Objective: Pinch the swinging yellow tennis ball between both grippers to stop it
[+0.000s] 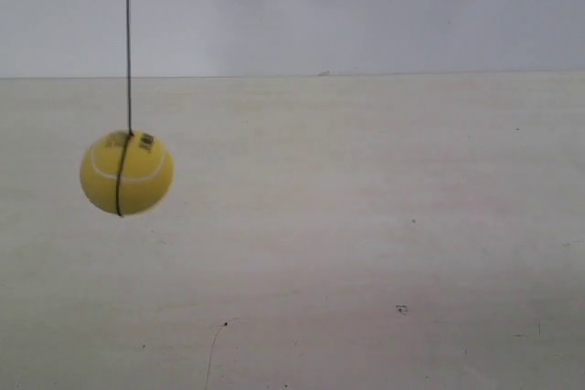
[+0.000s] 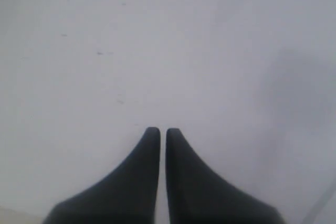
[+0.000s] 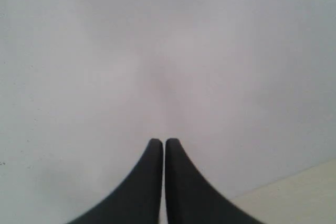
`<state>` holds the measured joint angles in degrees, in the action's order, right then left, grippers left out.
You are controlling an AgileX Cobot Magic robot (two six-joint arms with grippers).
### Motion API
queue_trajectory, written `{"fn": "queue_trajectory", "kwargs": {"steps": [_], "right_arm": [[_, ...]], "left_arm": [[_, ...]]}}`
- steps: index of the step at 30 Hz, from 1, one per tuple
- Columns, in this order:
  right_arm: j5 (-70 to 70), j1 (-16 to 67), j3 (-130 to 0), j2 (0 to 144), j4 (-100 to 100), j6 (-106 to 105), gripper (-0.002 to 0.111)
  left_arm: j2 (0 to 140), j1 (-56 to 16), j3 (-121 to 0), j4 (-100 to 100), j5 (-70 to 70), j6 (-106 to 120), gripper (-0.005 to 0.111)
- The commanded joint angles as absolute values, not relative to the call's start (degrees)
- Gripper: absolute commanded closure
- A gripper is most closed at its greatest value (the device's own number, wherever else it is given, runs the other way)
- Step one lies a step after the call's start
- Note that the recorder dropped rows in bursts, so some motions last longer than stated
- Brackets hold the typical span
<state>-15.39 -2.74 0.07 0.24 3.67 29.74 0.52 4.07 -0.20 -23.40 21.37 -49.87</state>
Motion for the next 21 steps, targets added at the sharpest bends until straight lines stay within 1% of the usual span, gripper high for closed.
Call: {"fn": "queue_trajectory", "kwargs": {"steps": [1,4,8,11,14,17,21], "right_arm": [[-22.3,-2.9,0.0,0.0,14.7,40.9,0.108],[-28.8,-2.9,0.0,0.0,29.3,54.2,0.108],[-33.7,-2.9,-4.2,2.6,47.2,67.3,0.108],[-36.9,-2.9,-7.1,7.6,56.0,70.8,0.108],[-43.9,-2.9,-8.3,14.6,64.7,74.2,0.108],[-52.8,-2.9,-8.3,22.4,70.6,74.2,0.108],[-60.7,-2.9,-8.3,32.9,75.7,69.8,0.108]], "left_arm": [[5.3,4.1,-1.1,-43.1,35.5,-65.7,0.102],[11.4,4.1,-4.7,-49.9,38.6,-70.4,0.102],[21.2,4.1,-8.4,-59.2,45.0,-71.6,0.102],[28.4,4.1,-9.3,-62.9,49.9,-70.0,0.102],[35.7,4.1,-9.3,-66.2,54.4,-66.1,0.102],[42.7,4.1,-9.3,-69.1,61.2,-61.7,0.102],[52.5,4.1,-9.3,-71.9,70.0,-55.5,0.102]]}}
